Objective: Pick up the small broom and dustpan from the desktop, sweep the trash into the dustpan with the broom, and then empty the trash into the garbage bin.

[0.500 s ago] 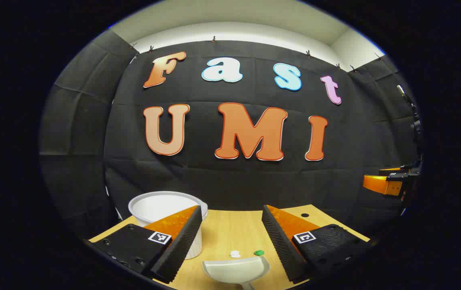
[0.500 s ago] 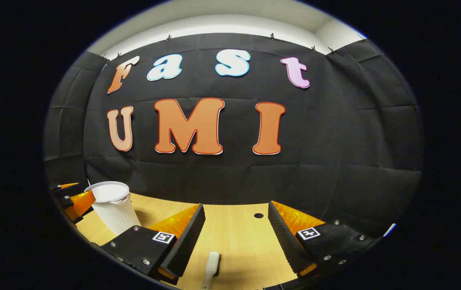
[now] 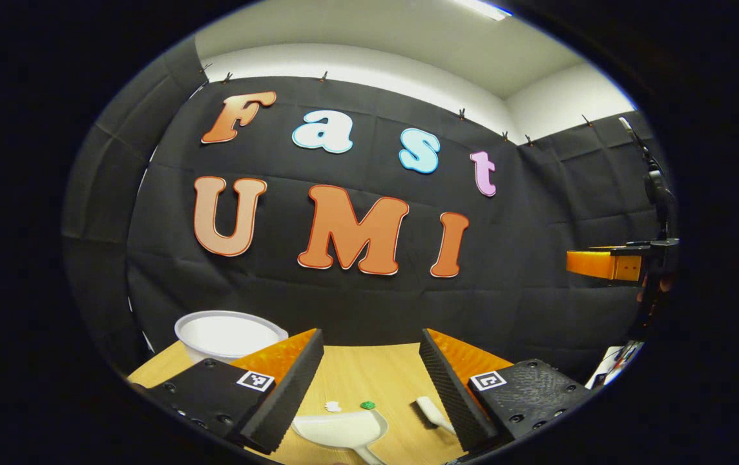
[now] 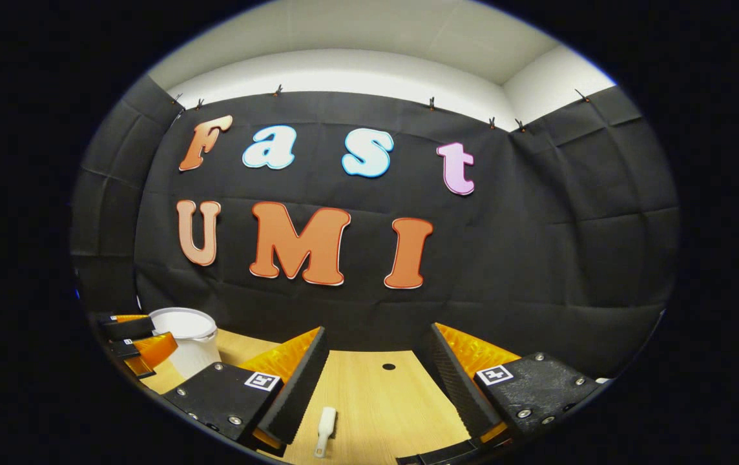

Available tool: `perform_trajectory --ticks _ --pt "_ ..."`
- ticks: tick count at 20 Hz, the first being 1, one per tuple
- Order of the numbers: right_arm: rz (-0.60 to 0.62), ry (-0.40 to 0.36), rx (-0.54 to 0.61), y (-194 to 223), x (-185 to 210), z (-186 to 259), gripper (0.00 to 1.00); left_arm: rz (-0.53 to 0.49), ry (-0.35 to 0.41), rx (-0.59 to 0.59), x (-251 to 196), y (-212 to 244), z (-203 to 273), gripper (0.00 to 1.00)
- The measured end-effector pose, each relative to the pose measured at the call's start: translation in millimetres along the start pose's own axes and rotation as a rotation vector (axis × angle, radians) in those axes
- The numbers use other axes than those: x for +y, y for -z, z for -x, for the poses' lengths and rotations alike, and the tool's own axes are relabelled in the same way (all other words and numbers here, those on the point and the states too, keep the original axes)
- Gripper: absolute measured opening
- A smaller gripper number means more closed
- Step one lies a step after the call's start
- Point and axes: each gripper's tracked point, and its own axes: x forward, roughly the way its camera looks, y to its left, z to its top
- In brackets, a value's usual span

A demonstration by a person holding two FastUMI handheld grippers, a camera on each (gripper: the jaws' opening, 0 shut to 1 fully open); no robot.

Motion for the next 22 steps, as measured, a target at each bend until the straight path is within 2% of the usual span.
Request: perform_trajectory --ticks 1,2,3,4,6,7,8,12,13,18,22 --pt "-0.011 0.0 -0.006 -4.7 0.1 5.9 1.0 -0.019 -0.013 -0.01 7.0 -4.4 4.6 0.96" --pt "-0.025 -0.002 -0.007 -6.8 1.8 9.2 0.94 -0.041 -0.024 -0.02 12.4 -8.8 7.4 0.94" --pt "-0.038 -0.004 -0.006 -7.3 4.1 11.8 0.94 -0.057 -0.029 -0.023 14.6 -9.4 12.5 0.96" --pt "-0.044 -0.002 -0.009 -7.3 5.1 14.3 1.0 -0.063 -0.028 -0.021 15.8 -9.3 16.8 0.96" --pt "-0.034 0.0 -0.011 -2.9 8.2 16.0 1.0 -0.061 -0.036 -0.014 19.6 -4.2 21.4 0.94" --pt "-0.028 -0.002 -0.009 1.8 11.3 15.2 0.94 -0.064 -0.048 -0.007 23.8 0.3 21.7 0.96" --pt "-0.027 -0.008 -0.002 8.0 15.8 13.9 0.94 -0.068 -0.06 0.002 28.1 3.7 22.1 0.96" --pt "-0.057 -0.064 0.024 39.0 40.1 0.2 0.94 -0.068 -0.105 0.035 38.0 16.9 19.2 0.94" --pt "-0.072 -0.081 0.04 49.3 44.1 -5.4 0.94 -0.067 -0.125 0.037 42.5 18.8 17.6 0.96" --pt "-0.176 -0.179 0.172 100.7 62.9 -32.1 0.94 -0.049 -0.235 0.04 52.8 26.0 11.1 0.94" --pt "-0.118 -0.215 0.181 119.9 67.2 -52.6 0.95 -0.067 -0.305 0.027 53.5 28.7 4.4 0.95"
